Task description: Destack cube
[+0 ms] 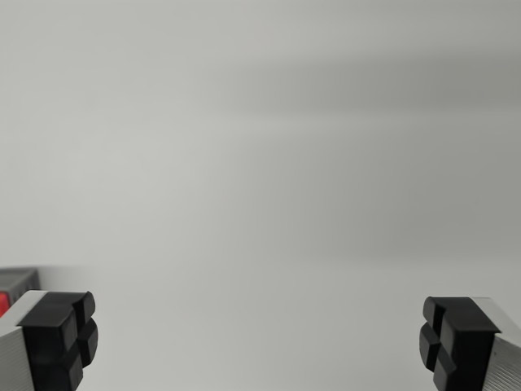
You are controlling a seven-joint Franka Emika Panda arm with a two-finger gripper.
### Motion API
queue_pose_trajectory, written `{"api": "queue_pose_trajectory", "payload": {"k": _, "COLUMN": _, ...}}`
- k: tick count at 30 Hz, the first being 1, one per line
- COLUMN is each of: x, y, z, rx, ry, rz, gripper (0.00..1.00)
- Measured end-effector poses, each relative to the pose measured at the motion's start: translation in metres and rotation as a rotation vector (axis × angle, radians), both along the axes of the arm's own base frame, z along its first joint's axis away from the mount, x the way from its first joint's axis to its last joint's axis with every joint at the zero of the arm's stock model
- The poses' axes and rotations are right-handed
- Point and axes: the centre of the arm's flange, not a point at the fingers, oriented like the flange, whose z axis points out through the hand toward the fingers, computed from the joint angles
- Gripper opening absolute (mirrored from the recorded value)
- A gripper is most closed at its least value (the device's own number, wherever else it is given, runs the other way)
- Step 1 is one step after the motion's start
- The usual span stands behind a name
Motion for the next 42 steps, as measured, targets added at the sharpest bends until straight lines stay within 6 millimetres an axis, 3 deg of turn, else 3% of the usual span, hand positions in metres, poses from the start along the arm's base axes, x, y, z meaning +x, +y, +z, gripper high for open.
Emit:
{"api": "queue_pose_trajectory", "payload": {"k": 22, "x": -0.01, "y": 0.023, "z": -0.015, "rx": 0.003, "ry": 0.007, "rz": 0.004, "gripper": 1.0}}
{"api": "queue_pose_trajectory", "payload": {"k": 42, "x": -0.028, "y": 0.061, "z": -0.039, "rx": 0.003, "ry": 0.017, "rz": 0.008, "gripper": 1.0}}
